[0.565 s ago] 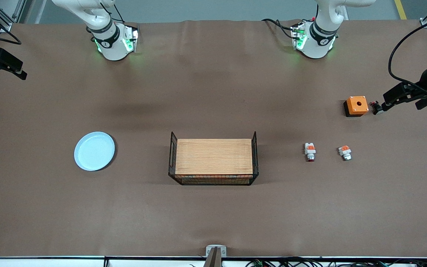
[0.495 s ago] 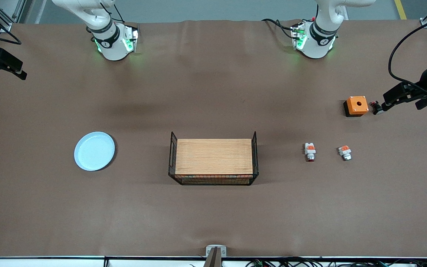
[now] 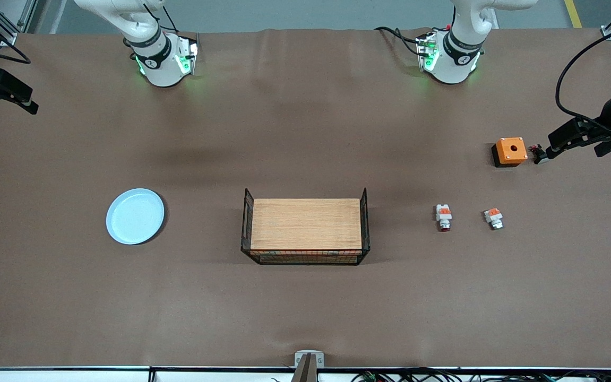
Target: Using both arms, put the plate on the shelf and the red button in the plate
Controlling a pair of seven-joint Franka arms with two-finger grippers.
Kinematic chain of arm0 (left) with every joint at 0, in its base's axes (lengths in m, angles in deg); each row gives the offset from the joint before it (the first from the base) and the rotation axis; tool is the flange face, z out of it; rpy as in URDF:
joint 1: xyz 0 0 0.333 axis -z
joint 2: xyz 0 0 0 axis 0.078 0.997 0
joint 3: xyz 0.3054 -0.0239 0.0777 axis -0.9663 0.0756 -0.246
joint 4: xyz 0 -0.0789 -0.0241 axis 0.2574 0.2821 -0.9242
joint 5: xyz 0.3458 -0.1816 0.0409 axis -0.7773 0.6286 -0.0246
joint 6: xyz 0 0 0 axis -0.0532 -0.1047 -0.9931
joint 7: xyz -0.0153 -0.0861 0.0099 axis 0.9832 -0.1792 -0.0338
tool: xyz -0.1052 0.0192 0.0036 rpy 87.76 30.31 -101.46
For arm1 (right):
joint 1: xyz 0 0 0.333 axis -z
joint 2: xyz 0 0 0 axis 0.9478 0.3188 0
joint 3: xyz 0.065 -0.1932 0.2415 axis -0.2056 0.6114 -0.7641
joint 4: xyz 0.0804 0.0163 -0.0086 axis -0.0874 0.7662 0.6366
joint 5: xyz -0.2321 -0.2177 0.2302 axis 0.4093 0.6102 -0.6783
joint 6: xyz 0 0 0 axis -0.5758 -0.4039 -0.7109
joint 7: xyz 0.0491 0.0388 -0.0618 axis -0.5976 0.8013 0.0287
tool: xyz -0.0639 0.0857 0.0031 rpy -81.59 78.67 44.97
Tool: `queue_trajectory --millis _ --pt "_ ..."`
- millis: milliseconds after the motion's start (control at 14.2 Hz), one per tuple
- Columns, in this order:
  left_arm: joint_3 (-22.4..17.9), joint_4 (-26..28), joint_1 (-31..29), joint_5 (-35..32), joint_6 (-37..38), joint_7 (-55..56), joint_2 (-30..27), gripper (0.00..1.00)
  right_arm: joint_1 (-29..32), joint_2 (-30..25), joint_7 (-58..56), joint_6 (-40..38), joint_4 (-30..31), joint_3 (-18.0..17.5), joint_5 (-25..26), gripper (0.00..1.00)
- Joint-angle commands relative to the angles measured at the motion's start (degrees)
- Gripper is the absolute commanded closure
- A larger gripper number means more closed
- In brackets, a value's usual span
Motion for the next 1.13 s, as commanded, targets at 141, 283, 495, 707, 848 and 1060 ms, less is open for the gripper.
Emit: queue_trajectory --millis 141,283,495,707,848,1060 --pt "0.02 -1.11 0.27 -0.24 1.24 0.04 0.11 0.00 0.20 -0.19 -0.52 0.25 -0.60 -0.22 1.51 0.00" --pt "0.11 -1.11 0.09 0.02 1.24 0.92 0.10 0.00 0.73 1.48 -0.35 -0.28 -2.53 0.04 1.86 0.00" --pt "0.02 -0.67 0.26 2.13 2.46 1.98 1.50 0.00 1.26 4.64 -0.52 -0.28 -2.62 0.05 2.13 0.00" --pt "0.63 -0.59 1.84 2.13 2.47 4.35 4.66 0.00 1.52 9.11 -0.61 0.60 -3.23 0.04 1.78 0.00" --pt "0.81 -0.50 2.29 2.22 1.77 4.61 7.12 0.00 2.83 10.88 -2.79 1.30 -4.11 0.13 1.34 0.00" --pt "0.81 0.55 2.20 3.54 -0.77 9.70 10.64 0.00 5.55 17.98 -10.25 5.60 -4.20 0.13 1.16 0.00"
